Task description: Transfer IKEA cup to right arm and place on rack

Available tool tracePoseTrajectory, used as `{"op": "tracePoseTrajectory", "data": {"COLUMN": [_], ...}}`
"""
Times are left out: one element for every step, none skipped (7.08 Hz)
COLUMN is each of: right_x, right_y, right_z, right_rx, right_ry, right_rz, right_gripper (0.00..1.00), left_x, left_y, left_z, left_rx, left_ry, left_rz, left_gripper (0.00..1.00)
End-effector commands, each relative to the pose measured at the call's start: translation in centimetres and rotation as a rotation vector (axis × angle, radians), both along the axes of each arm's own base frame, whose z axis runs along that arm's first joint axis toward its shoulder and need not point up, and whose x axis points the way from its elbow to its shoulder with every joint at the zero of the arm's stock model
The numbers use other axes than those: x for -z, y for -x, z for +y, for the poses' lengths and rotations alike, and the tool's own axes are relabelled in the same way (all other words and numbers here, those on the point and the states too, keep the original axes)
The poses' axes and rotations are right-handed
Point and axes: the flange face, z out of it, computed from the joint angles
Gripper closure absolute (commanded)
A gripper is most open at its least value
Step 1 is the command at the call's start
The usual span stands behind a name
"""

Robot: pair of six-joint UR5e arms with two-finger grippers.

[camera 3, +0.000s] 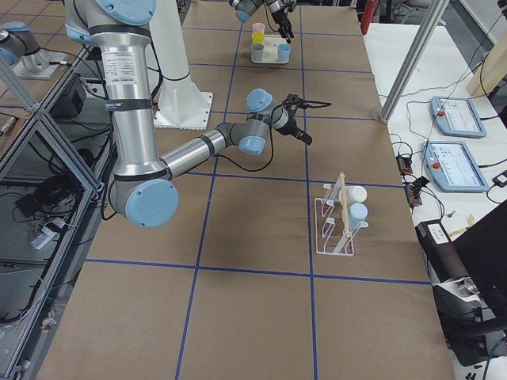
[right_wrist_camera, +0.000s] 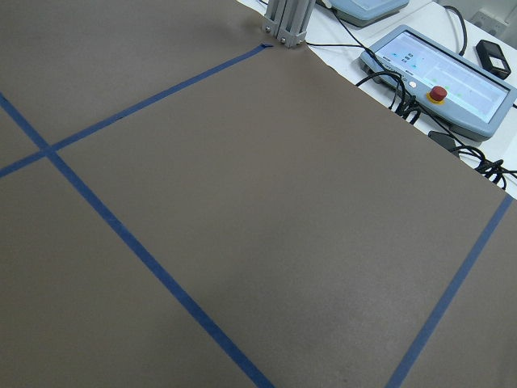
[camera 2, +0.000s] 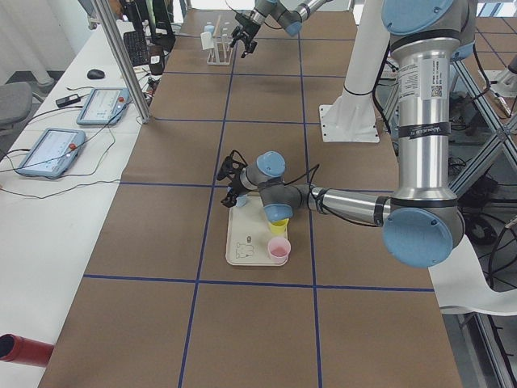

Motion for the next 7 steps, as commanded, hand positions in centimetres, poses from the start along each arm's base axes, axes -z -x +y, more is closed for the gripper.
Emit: {"op": "tracePoseTrajectory", "data": {"right_x": [-0.18,-0.01,-0.03,-0.1,-0.02,-0.02,0.08], "right_y": [0.02,0.0,0.02,0.1,0.12,0.13,0.2], "right_z": [0.0,0.0,0.0,0.02,-0.01,-0.01,0.01], "right_rx": [0.001,0.0,0.001,0.001,0.001,0.001,0.001], "right_ry": [-0.002,-0.006,-0.005,-0.004,-0.005,-0.005,-0.007], "right_rz": [-0.001,-0.004,-0.003,-0.001,-0.003,-0.003,-0.004], "right_gripper": [0.0,0.0,0.0,0.0,0.0,0.0,0.0], "left_x": [-0.25,-0.35,-0.33,-0.25,-0.24,-0.08,0.09], "left_y": [-0.9,-0.94,-0.94,-0.94,-0.89,-0.88,-0.68], "left_z": [0.69,0.76,0.78,0.79,0.83,0.84,0.91], "left_rx": [-0.023,-0.025,-0.027,-0.027,-0.028,-0.028,-0.03], "left_ry": [0.003,0.004,0.003,0.001,0.0,-0.003,-0.005], "left_rz": [-0.002,-0.005,-0.003,-0.003,-0.004,-0.002,0.001], "left_gripper": [0.56,0.63,0.77,1.0,1.0,1.0,1.0]}}
